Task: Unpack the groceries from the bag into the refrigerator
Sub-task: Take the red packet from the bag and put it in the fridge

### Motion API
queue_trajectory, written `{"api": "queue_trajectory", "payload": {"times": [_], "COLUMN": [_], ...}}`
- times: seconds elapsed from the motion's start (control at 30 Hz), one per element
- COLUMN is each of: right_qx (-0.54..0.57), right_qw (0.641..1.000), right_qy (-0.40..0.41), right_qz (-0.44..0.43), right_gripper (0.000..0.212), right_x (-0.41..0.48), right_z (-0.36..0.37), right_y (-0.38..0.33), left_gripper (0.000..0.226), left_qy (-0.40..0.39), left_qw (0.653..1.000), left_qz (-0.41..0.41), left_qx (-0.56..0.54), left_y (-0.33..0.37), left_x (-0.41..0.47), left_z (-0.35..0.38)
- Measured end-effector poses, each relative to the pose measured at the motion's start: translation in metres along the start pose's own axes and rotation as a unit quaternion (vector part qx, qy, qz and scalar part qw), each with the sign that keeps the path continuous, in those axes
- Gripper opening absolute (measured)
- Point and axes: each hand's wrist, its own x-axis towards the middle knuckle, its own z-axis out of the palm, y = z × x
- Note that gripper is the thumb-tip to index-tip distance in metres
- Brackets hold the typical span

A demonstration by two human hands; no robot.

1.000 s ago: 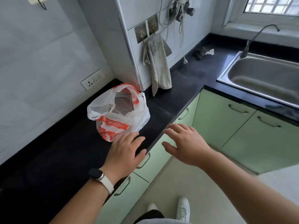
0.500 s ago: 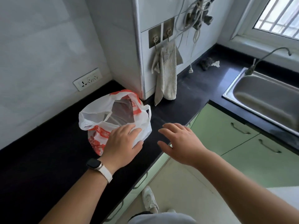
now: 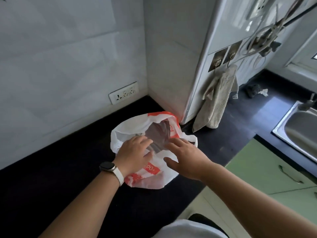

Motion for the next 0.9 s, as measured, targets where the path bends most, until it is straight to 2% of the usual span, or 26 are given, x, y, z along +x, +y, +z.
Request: {"api": "queue_trajectory", "payload": {"times": [0.17, 0.27, 0.4, 0.7, 0.9], "right_qx": [0.005, -0.007, -0.035, -0.046, 0.001], "right_qw": [0.997, 0.994, 0.985, 0.975, 0.97], "right_qy": [-0.072, -0.105, -0.167, -0.207, -0.235], "right_qz": [-0.03, -0.036, -0.04, -0.067, -0.056], "right_gripper": [0.054, 0.059, 0.067, 0.064, 0.07], "right_x": [0.04, 0.061, 0.084, 0.106, 0.11], "right_z": [0.033, 0.049, 0.069, 0.1, 0.103], "right_y": [0.004, 0.01, 0.019, 0.023, 0.018], "left_gripper": [0.052, 0.053, 0.067, 0.068, 0.098], "left_qy": [-0.08, -0.101, -0.146, -0.192, -0.194], "left_qw": [0.997, 0.995, 0.987, 0.979, 0.98], "left_qz": [-0.02, -0.025, -0.059, -0.058, -0.04], "left_qx": [0.001, -0.001, 0.005, 0.034, 0.026], "left_y": [-0.034, -0.045, -0.054, -0.061, -0.062], "left_x": [0.003, 0.004, 0.005, -0.008, -0.016], "left_z": [0.021, 0.034, 0.048, 0.067, 0.076]}}
